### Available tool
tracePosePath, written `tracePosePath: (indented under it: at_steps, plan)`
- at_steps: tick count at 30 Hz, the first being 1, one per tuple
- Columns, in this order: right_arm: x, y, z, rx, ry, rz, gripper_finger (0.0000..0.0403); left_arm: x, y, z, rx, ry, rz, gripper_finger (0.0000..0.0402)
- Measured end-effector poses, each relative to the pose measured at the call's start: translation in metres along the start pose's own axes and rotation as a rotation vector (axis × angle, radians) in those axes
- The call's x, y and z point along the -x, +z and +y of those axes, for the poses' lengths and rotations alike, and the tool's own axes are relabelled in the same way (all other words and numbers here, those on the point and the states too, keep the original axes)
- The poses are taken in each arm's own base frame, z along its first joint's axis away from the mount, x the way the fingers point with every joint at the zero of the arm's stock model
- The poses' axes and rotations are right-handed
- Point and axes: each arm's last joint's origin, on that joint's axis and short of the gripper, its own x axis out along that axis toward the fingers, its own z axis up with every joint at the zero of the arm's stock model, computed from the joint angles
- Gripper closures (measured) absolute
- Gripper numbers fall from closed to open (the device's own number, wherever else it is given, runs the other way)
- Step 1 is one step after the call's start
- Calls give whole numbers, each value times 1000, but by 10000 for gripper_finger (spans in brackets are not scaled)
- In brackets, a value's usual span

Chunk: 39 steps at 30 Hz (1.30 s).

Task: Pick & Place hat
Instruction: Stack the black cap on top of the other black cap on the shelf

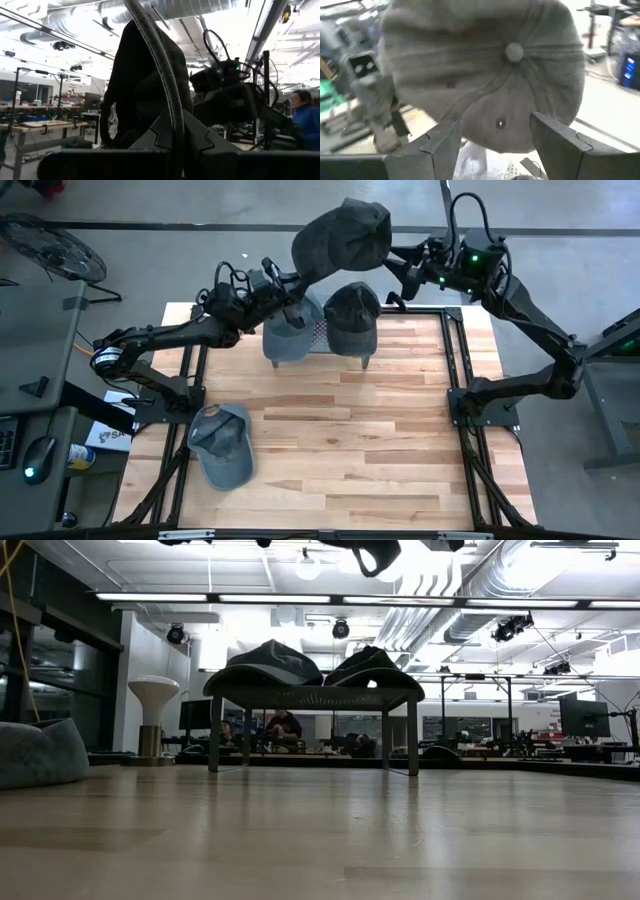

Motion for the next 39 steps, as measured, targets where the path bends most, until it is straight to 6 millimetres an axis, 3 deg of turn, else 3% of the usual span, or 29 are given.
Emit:
tracePosePath:
  at_steps: [9, 19, 24, 28, 33, 39]
  plan:
    - [-12, 0, 3, -147, 23, -33, 173, 0, 0, -2, -33, -78, 3, 396]
    - [-38, -13, 8, -225, 96, 32, 88, 0, -4, -4, -64, -153, 34, 396]
    - [-59, -23, 11, -220, 133, 59, 72, 1, -5, -7, -54, -242, 49, 396]
    - [-72, -22, 20, -207, 245, 4, 74, 1, -7, -8, -37, -280, 68, 396]
    - [-74, -21, 27, -185, 297, -19, 93, 2, -7, -8, -21, -296, 73, 396]
    - [-68, -18, 29, -168, 323, -26, 163, 2, -7, -8, 2, -286, 79, 396]
